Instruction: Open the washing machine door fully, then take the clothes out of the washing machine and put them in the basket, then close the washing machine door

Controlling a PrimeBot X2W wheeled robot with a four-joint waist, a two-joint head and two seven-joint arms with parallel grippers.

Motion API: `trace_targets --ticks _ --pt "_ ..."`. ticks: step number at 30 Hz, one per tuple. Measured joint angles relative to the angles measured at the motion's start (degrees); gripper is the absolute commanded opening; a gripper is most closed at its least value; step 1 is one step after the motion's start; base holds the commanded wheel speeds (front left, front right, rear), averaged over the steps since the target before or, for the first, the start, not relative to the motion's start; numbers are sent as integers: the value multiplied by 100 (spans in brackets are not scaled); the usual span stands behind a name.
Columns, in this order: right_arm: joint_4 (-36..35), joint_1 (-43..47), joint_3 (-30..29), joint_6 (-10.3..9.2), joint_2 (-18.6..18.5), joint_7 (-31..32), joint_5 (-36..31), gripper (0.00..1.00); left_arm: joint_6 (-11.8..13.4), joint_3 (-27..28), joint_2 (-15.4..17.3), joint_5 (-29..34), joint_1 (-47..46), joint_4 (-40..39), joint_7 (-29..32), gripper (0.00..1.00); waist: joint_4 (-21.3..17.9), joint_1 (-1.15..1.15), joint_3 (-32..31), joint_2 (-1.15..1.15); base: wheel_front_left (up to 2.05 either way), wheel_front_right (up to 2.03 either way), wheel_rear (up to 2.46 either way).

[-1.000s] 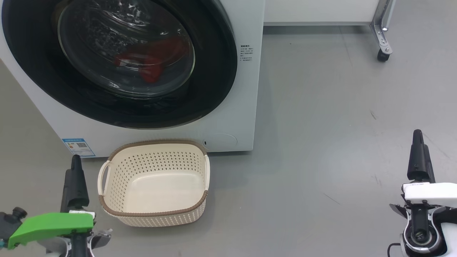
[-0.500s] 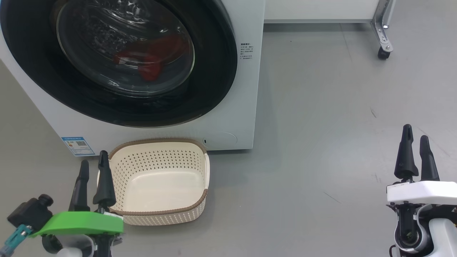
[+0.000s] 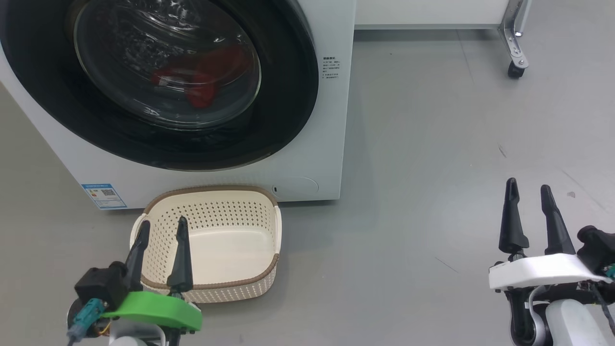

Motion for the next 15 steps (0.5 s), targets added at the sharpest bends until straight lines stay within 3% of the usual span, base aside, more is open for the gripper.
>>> trace_targets --ticks 6,15 --pt "86 0 223 -49 -48 -77 -612 100 171 -163 -1 649 0 166 -102 100 -8 0 3 0 0 0 0" --pt "352 0 399 -107 -98 -70 -865 100 310 -278 0 806 2 482 -118 100 -26 0 8 0 0 0 0"
